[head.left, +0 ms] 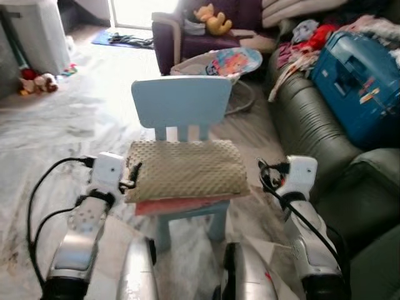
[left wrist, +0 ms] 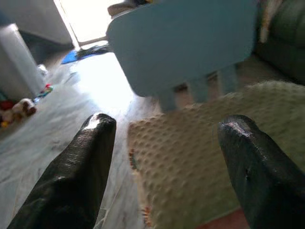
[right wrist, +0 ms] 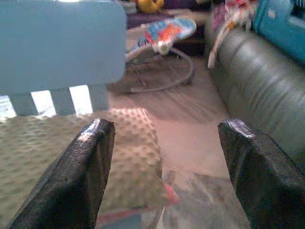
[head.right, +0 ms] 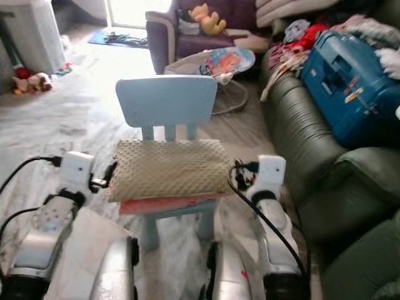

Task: Move the pillow to the sofa

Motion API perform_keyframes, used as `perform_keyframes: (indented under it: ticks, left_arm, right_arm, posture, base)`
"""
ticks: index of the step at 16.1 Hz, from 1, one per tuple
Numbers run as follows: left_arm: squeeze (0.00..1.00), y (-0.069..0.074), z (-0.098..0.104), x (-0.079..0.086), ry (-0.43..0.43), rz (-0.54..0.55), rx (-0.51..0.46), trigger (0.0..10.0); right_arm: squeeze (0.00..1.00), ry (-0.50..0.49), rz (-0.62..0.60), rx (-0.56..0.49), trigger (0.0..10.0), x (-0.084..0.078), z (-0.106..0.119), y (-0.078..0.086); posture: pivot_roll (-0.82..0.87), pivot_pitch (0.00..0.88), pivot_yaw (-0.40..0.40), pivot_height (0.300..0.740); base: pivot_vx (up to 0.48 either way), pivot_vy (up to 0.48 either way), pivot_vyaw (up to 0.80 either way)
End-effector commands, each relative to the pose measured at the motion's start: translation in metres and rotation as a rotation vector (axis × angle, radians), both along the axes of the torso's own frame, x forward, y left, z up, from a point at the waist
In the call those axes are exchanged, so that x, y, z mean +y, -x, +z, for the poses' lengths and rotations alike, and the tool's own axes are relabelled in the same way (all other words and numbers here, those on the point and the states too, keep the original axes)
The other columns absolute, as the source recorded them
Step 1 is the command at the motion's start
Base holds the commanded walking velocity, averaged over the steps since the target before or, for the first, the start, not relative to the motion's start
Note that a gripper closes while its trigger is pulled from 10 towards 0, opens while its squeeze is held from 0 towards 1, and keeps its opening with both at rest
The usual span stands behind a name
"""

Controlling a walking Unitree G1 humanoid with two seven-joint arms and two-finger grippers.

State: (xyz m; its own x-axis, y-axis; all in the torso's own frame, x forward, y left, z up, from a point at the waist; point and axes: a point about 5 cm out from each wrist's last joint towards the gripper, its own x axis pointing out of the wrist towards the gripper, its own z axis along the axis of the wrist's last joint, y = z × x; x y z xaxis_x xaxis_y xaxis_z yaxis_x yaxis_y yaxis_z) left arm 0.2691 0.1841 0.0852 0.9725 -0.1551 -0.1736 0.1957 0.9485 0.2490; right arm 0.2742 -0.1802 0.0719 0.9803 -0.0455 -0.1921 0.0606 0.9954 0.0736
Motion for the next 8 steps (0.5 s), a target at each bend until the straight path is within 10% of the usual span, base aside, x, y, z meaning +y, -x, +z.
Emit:
perform_keyframes:
  ticks: [1, 8]
  left_arm:
    - [0.0, -0.003, 0.006, -0.008, -0.026, -0.053, -0.026, 10.0]
    - [0.0, -0.009, 0.005, -0.002, 0.003, 0.013, -0.005, 10.0]
  right_arm:
    - [0.0, -0.046, -0.031, -0.026, 10.0, -0.003, 0.009, -0.002]
    - [0.0, -0.014, -0.006, 0.025, 10.0, 0.0, -0.001, 0.008]
  posture:
    - [-0.01, 0.0, -0.014, 0.625]
    - [-0.02, 0.0, -0.008, 0.625]
  base:
    - [0.0, 0.0, 0.0]
    - [0.0, 0.0, 0.0]
